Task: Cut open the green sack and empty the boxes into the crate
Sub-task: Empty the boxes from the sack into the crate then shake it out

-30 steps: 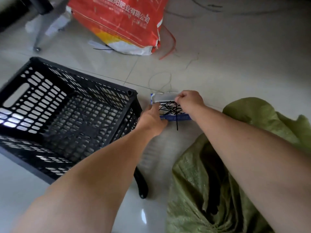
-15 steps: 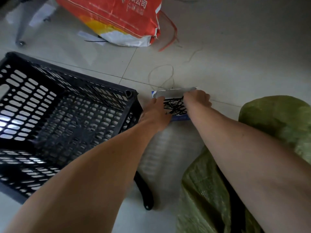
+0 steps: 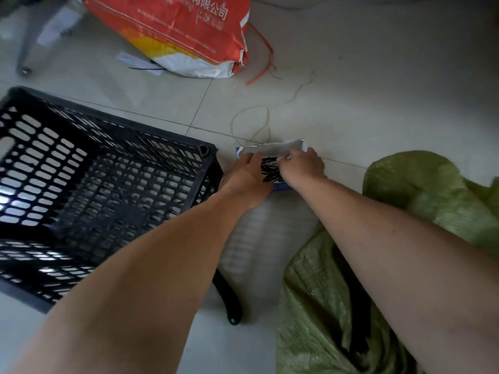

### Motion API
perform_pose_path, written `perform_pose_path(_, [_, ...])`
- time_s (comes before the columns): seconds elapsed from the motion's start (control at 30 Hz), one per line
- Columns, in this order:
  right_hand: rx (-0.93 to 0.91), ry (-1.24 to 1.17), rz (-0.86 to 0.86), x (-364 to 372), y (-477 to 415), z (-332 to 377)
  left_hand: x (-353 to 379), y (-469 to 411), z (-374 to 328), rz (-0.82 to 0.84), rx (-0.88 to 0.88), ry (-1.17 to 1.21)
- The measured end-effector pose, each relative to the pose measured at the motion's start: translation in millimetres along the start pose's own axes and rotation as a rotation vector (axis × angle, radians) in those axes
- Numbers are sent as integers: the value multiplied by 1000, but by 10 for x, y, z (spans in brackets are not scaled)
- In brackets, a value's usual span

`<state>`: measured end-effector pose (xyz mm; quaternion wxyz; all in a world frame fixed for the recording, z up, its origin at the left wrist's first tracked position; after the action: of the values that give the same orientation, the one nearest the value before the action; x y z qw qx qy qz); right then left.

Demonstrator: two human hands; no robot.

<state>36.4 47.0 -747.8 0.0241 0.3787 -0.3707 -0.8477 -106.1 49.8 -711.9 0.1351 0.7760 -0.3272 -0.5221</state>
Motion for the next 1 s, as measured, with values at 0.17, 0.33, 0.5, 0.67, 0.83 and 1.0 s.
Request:
perform_pose_path(0.17, [-67, 76, 54, 19, 389, -24, -11, 275, -11, 17, -25, -35])
perform_pose_path(0.33, [-164, 88, 41, -45, 881, 59, 28, 660, 8, 23, -40, -45])
perform_pose_path(0.5, [-254, 97, 38, -183, 1460, 24, 181, 990, -224, 86, -33, -43])
perform_pose_path(0.67, [-235, 213, -30, -419, 1911, -272, 446, 1168, -647, 191, 67, -73])
perform_pose_path(0.83, [-252, 337, -217, -701, 2536, -499, 761, 1337, -869, 294, 95, 31])
perform_pose_path(1.0, [-126, 192, 152, -712, 3037, -1144, 1056, 1427, -1017, 350, 146, 80])
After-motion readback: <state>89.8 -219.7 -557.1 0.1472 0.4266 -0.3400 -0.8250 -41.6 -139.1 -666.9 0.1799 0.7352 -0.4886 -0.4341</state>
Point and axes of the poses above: each hand's wrist, its own y-axis away from the middle knuckle, its own x-axis out of the palm, z = x × y, the point moved 7 cm from there along -y, towards the middle knuckle, and after that the axes turned 15 degrees about z, right-handed, at the moved point
